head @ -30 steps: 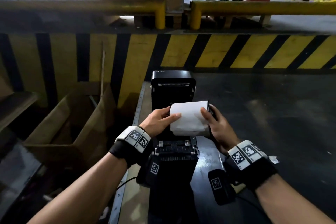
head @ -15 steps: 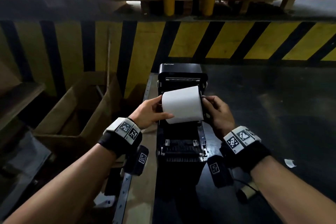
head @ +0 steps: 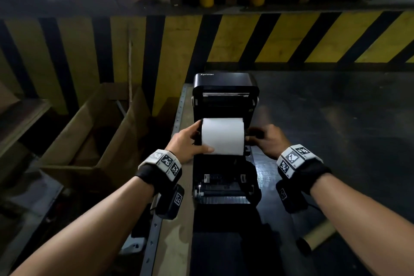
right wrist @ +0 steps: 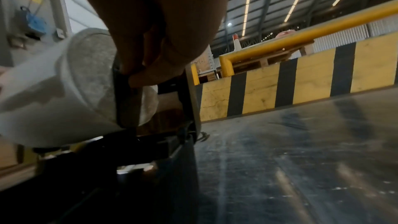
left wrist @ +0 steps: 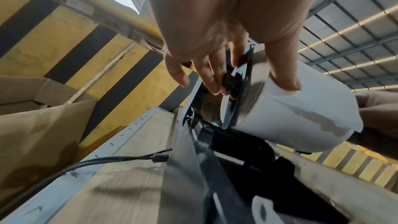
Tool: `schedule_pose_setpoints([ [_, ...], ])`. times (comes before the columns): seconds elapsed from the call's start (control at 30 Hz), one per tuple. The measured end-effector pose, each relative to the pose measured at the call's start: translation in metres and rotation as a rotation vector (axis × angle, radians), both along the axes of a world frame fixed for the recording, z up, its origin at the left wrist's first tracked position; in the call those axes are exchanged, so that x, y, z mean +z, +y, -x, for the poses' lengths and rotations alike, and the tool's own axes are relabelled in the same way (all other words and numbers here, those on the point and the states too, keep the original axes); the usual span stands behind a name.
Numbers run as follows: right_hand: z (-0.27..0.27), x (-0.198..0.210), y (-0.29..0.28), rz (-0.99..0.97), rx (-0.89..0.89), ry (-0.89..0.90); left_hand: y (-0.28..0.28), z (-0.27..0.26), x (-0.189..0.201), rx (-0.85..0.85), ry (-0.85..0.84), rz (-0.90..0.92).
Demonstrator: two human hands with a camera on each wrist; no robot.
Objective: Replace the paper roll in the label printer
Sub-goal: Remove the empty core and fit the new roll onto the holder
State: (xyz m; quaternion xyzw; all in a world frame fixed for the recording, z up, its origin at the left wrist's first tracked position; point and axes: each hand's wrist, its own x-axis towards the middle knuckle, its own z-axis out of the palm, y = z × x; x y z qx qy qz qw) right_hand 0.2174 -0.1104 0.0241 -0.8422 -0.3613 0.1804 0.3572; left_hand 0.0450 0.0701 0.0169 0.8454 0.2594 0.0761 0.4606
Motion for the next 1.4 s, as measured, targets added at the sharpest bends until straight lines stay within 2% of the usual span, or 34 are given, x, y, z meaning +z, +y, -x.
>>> schedule_pose_setpoints([
  [0.27,-0.004,-0.025,0.003,0.205,0.117,-0.134,-0.007,-0.002,-0.023,0.000,0.130,-0.136],
  [0.43,-0.004,-0.036,0.007,0.170,0.143,-0.149,-0.009,-0.003,-0.028,0.029,0.146,-0.195],
  [0.67,-0.006,-0.041,0.006,0.218,0.193,-0.235,-0.014,-0.005,-0.034,0.027,0.189,-0.302],
  [0.9,-0.001,-0.042,0.005,0.213,0.160,-0.243,-0.025,-0.004,-0.042,0.061,0.309,-0.447],
  [1.03,0.003,-0.042,0.001,0.148,0.092,-0.208,-0.030,-0.003,-0.035,0.065,0.349,-0.419],
  [1.17,0.009,-0.041,-0.010,0.063,-0.072,-0.034,-0.032,0.000,-0.029,0.150,0.275,-0.298],
  [1.27,0.017,-0.046,-0.016,0.144,-0.003,0.023,-0.032,0.002,-0.026,0.223,0.179,-0.124],
  [1.4,0.026,-0.050,-0.019,0.204,0.052,0.043,-0.032,0.005,-0.027,0.232,0.159,-0.058],
])
